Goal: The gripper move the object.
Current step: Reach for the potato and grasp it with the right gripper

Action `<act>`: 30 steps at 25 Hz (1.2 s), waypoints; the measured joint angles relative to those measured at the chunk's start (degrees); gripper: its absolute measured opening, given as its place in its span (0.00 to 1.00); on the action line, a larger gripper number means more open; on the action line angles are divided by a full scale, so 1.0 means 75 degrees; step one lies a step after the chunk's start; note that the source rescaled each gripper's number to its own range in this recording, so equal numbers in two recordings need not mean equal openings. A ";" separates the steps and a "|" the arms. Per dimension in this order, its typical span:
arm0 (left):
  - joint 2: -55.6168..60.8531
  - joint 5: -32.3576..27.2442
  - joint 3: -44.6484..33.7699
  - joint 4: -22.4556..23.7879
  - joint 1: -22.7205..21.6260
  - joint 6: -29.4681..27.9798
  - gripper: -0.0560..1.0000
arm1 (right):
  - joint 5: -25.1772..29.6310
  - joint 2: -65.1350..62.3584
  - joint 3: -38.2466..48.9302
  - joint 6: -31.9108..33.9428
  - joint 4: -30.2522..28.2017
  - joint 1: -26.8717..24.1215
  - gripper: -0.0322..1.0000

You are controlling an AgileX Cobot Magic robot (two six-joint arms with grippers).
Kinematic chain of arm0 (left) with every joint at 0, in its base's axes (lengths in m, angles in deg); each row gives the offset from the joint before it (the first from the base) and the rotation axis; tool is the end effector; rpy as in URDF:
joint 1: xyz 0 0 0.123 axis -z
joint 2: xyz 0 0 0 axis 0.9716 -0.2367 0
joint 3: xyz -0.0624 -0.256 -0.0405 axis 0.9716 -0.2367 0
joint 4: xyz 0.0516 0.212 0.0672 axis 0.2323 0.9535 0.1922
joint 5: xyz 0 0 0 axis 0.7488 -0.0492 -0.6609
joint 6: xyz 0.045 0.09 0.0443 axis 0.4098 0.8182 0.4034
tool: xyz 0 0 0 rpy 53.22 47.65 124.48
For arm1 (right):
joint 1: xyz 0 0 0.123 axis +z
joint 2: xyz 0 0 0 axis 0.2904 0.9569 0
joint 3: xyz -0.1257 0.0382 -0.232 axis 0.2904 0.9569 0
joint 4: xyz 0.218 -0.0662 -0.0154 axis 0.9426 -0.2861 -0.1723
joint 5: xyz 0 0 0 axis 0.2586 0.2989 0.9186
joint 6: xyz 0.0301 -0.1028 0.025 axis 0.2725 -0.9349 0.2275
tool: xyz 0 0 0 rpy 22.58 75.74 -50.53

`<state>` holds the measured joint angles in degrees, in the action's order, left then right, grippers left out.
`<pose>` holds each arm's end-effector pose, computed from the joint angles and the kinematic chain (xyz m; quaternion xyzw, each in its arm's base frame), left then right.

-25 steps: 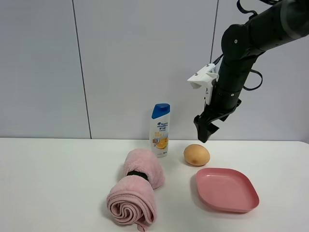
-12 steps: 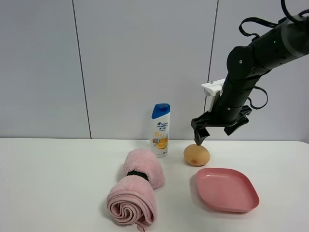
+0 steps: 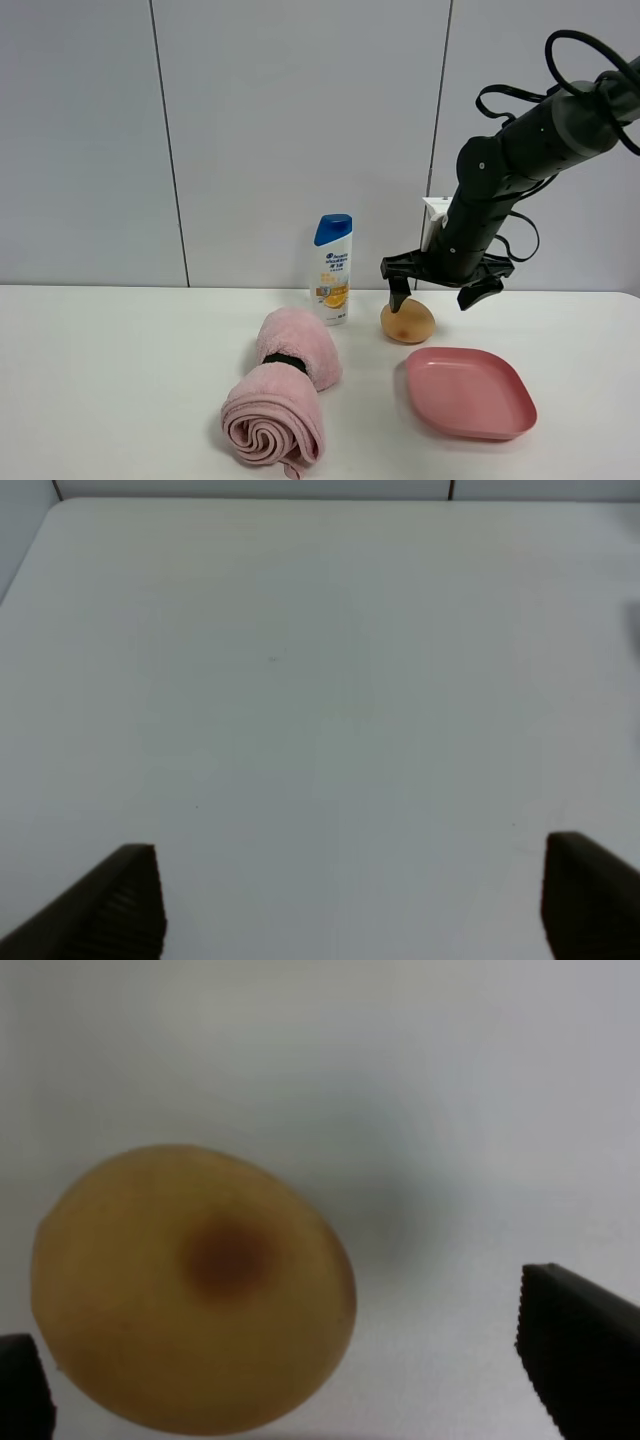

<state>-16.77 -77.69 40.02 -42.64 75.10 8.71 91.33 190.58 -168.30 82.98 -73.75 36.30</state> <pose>0.0090 -0.0002 0.2604 -0.0192 0.8464 -0.0035 0.5322 0.4047 0.1376 0.1288 -0.0434 0.9701 0.0476 0.2341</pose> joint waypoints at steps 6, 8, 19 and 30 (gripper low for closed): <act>0.0000 0.0000 0.0000 0.0000 0.0000 0.0000 1.00 | -0.0124 0.0067 0.0000 0.0010 0.0462 0.0000 0.93; 0.0000 0.0000 0.0000 0.0000 0.0000 0.0000 1.00 | -0.0287 0.0084 0.0000 0.0010 0.0610 0.0000 0.92; 0.0000 0.0000 0.0000 0.0000 0.0000 0.0000 1.00 | -0.0779 0.0291 0.0000 0.0017 0.0762 0.0000 0.90; 0.0000 0.0000 0.0000 0.0000 0.0000 0.0000 1.00 | -0.0947 0.0551 0.0000 0.0017 0.0769 0.0000 0.84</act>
<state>-16.77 -77.69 40.02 -42.64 75.10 8.71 84.23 194.71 -168.30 83.10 -67.98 36.30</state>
